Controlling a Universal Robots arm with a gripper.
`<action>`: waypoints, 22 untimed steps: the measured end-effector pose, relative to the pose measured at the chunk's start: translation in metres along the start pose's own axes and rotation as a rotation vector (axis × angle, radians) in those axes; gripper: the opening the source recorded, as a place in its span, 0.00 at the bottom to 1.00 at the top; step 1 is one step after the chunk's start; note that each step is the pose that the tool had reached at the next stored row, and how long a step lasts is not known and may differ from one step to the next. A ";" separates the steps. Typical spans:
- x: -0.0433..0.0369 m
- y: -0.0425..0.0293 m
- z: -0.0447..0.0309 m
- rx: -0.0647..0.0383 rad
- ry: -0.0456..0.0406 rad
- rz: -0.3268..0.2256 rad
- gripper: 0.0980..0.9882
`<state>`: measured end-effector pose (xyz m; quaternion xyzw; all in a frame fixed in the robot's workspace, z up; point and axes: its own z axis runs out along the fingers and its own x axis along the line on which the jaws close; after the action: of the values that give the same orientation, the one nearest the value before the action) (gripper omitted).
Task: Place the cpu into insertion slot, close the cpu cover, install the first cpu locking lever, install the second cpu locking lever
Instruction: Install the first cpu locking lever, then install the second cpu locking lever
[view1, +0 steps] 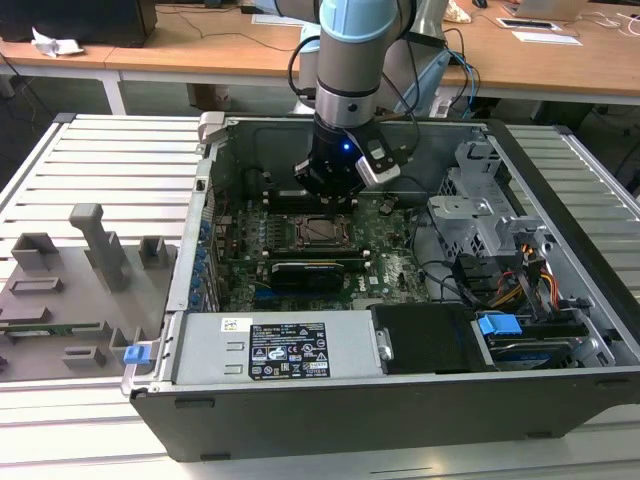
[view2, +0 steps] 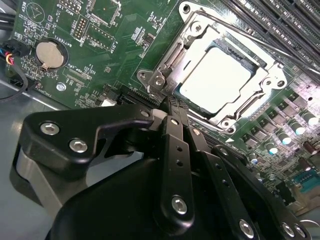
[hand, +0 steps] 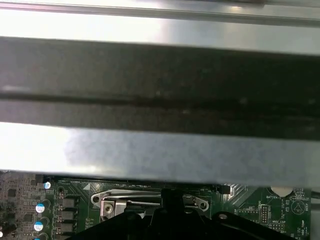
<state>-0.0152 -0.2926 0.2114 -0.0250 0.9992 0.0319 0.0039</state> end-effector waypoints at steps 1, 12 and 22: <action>0.0000 -0.0002 0.0000 0.000 0.0000 0.000 0.01; 0.0002 -0.0033 -0.0002 0.000 -0.0001 0.000 0.01; 0.0000 -0.0021 -0.0214 0.000 -0.0001 0.000 0.01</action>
<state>-0.0152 -0.2961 0.2327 -0.0250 0.9992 0.0320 0.0039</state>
